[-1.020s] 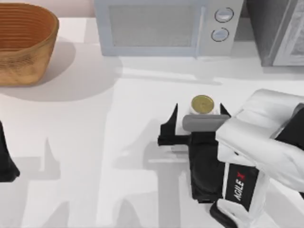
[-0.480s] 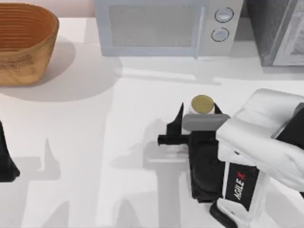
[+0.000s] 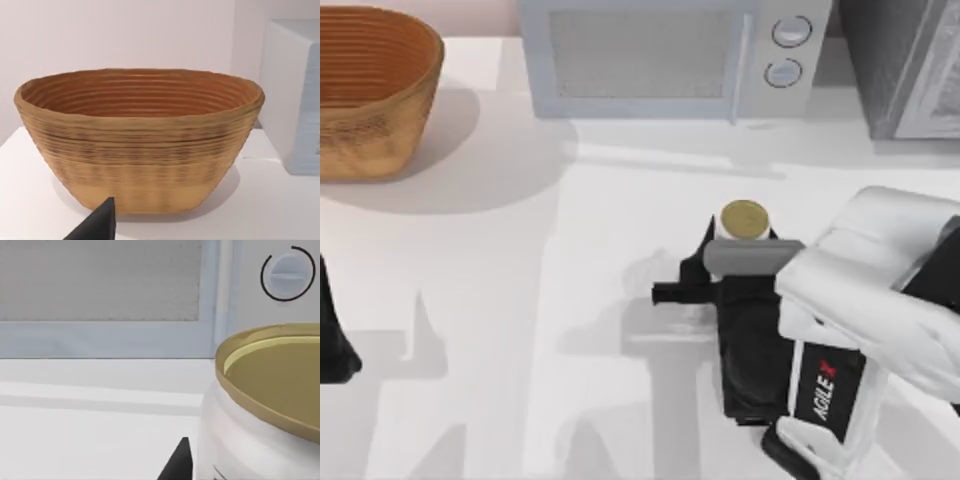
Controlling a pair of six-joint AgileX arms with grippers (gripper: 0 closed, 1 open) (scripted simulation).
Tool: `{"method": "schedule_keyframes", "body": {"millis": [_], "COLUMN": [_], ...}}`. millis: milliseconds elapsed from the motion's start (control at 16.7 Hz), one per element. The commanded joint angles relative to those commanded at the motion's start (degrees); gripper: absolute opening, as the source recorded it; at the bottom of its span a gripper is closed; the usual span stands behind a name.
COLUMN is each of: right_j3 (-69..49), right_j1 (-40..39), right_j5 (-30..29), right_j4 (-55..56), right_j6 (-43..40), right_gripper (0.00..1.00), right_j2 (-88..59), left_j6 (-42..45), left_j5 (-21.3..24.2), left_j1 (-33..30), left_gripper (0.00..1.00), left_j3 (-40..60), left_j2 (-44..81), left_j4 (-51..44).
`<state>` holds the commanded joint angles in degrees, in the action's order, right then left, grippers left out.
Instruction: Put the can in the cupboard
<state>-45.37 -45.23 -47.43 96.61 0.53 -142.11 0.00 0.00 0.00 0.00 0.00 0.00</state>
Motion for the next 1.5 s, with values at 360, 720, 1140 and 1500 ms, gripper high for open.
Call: {"method": "schedule_keyframes", "body": {"millis": [360, 720, 1140, 1500], "right_j3": [0.0, 0.29, 0.97, 1.66], "right_j1": [0.0, 0.15, 0.15, -0.1], "right_j5": [0.0, 0.2, 0.26, 0.57], "right_j4": [0.0, -3.05, -13.07, -21.51], "right_j6": [0.0, 0.21, 0.41, 0.38], "right_gripper": [0.0, 0.0, 0.0, 0.0], "right_j2": [0.0, 3.36, 14.03, 22.59], "left_j6": [0.0, 0.0, 0.0, 0.0], "left_j5": [0.0, 0.0, 0.0, 0.0], "left_j1": [0.0, 0.0, 0.0, 0.0], "left_gripper": [1.0, 1.0, 1.0, 1.0], "left_j3": [0.0, 0.0, 0.0, 0.0], "left_j2": [0.0, 0.0, 0.0, 0.0], "left_j4": [0.0, 0.0, 0.0, 0.0]}}
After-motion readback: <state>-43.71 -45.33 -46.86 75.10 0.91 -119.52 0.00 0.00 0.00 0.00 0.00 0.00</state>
